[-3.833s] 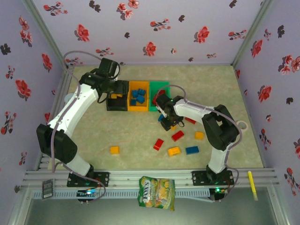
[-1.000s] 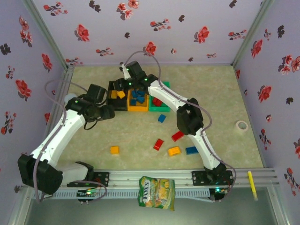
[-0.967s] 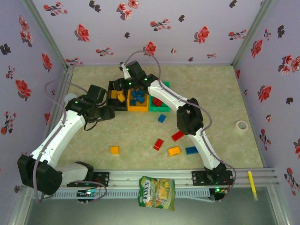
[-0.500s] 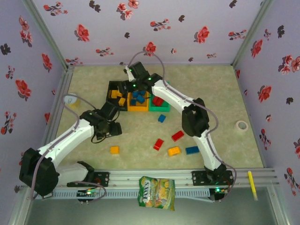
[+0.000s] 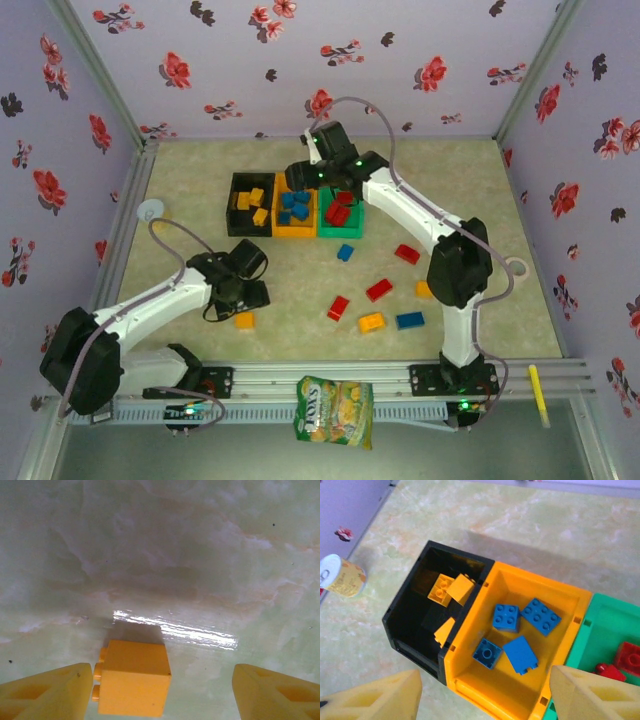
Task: Sort the legos into containers by color
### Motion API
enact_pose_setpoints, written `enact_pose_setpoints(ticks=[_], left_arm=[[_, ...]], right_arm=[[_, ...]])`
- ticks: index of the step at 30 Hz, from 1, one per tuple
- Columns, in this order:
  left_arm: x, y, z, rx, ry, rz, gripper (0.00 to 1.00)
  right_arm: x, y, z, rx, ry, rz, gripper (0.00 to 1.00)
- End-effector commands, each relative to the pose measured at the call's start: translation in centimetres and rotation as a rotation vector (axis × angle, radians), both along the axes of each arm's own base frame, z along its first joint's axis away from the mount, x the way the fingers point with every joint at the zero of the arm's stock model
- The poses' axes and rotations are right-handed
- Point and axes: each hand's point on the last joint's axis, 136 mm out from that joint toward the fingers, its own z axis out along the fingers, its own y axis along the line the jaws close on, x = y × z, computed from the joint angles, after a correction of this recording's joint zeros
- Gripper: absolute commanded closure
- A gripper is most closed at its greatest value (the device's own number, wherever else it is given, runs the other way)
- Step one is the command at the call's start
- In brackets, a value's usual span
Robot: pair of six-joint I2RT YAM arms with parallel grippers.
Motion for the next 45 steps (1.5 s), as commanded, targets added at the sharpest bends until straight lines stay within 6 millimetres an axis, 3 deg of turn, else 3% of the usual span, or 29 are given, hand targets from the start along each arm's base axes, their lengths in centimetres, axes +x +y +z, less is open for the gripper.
enact_pose_setpoints(ticks=[1, 7, 14, 21, 31, 37, 42, 45], left_arm=[[-0.9, 0.2, -1.0, 0.013, 0.032, 0.022, 0.27], [-2.9, 0.9, -2.0, 0.045, 0.083, -0.012, 0.29], [-3.5, 0.6, -3.0, 0.053, 0.121, -0.079, 0.33], [-3.3, 0.5, -3.6, 0.06, 0.126, -0.091, 0.39], [-2.0, -0.5, -3.2, 0.062, 0.099, -0.108, 0.58], [2.4, -1.2, -1.0, 0.054, 0.008, -0.123, 0.61], [8.7, -1.1, 3.4, 0.062, -0.115, -0.135, 0.62], [13.5, -1.0, 6.5, 0.081, -0.215, -0.158, 0.62]], right_arm=[[-0.2, -0.2, -0.1, -0.01, -0.001, -0.009, 0.31], [-0.3, -0.2, -0.5, -0.014, 0.012, -0.011, 0.31], [-0.5, -0.5, -0.7, -0.016, 0.019, -0.021, 0.31], [-0.8, -1.2, -0.7, -0.031, 0.015, -0.037, 0.32], [-1.2, -2.3, -0.5, -0.053, 0.002, -0.055, 0.32], [-1.4, -4.2, -0.5, -0.096, -0.013, -0.097, 0.32], [-2.0, -6.3, -1.0, -0.129, -0.005, -0.128, 0.32], [-2.4, -7.4, -1.2, -0.147, -0.007, -0.148, 0.32]])
